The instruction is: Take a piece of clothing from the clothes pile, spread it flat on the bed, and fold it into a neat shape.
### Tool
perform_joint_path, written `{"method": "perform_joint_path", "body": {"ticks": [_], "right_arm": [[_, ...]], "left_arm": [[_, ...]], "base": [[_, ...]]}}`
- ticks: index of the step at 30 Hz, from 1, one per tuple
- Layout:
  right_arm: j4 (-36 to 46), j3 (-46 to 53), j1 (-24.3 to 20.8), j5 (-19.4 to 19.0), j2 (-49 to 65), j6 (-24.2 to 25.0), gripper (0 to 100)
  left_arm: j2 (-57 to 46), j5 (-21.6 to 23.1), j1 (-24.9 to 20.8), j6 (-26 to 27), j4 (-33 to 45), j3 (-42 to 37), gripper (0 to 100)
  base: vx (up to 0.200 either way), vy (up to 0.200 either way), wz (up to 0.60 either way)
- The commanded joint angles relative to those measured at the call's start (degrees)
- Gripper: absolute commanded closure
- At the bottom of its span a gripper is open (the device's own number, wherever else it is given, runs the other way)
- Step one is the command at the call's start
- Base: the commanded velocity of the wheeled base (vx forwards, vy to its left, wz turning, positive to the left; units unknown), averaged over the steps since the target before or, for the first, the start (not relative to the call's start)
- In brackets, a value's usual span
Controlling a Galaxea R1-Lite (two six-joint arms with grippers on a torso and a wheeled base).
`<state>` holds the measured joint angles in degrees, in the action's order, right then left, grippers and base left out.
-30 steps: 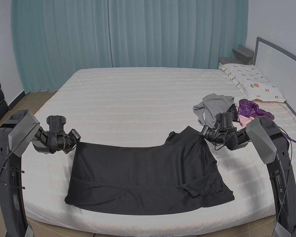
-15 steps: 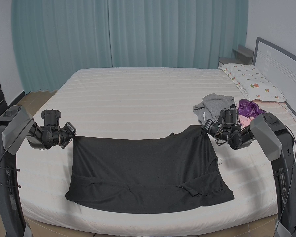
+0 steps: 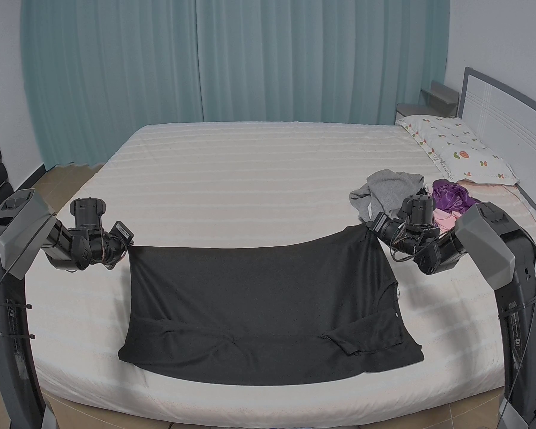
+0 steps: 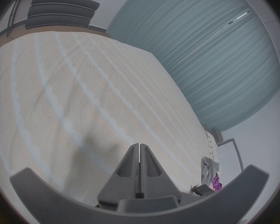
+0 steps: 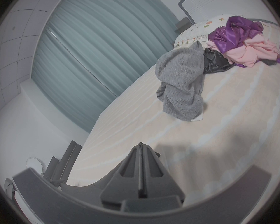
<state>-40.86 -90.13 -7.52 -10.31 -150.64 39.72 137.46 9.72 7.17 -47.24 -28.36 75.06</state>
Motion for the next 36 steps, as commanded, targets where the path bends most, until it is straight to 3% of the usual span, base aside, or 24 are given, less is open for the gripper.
{"method": "perform_joint_path", "body": {"ticks": [1, 8, 13, 19, 25, 29, 36], "right_arm": [[-2.2, 3.11, -0.04, 0.12, 0.87, 0.54, 100], [-2.56, 5.57, 0.4, -0.32, 1.23, 0.36, 100], [-2.64, 11.29, 1.11, -4.01, 4.83, 0.1, 100], [-3.17, 14.1, 1.81, -4.54, 7.38, 0.19, 100], [-8.71, 19.99, 1.98, -6.3, 7.99, 0.1, 100], [-10.73, 22.89, 2.07, -7.62, 8.61, 0.1, 100], [-12.05, 25.61, 2.25, -7.79, 10.01, 0.01, 100]], "left_arm": [[-0.18, 0.13, -0.05, -0.05, -0.03, -0.53, 100], [-0.26, 0.3, -0.14, 0.04, 0.14, -0.7, 100], [-0.7, 0.66, 0.13, 2.06, 0.14, -2.2, 100], [-2.2, 0.74, 0.04, 3.47, -0.21, -4.74, 100], [-4.22, 0.83, 0.04, 3.64, -0.47, -6.85, 100], [-6.06, 4.35, 0.13, 4.17, -0.47, -9.58, 100], [-7.65, 4.87, 0.13, 4.44, -0.47, -11.69, 100]], "base": [[0.0, 0.0, 0.0], [0.0, 0.0, 0.0], [0.0, 0.0, 0.0], [0.0, 0.0, 0.0], [0.0, 0.0, 0.0], [0.0, 0.0, 0.0], [0.0, 0.0, 0.0]]}}
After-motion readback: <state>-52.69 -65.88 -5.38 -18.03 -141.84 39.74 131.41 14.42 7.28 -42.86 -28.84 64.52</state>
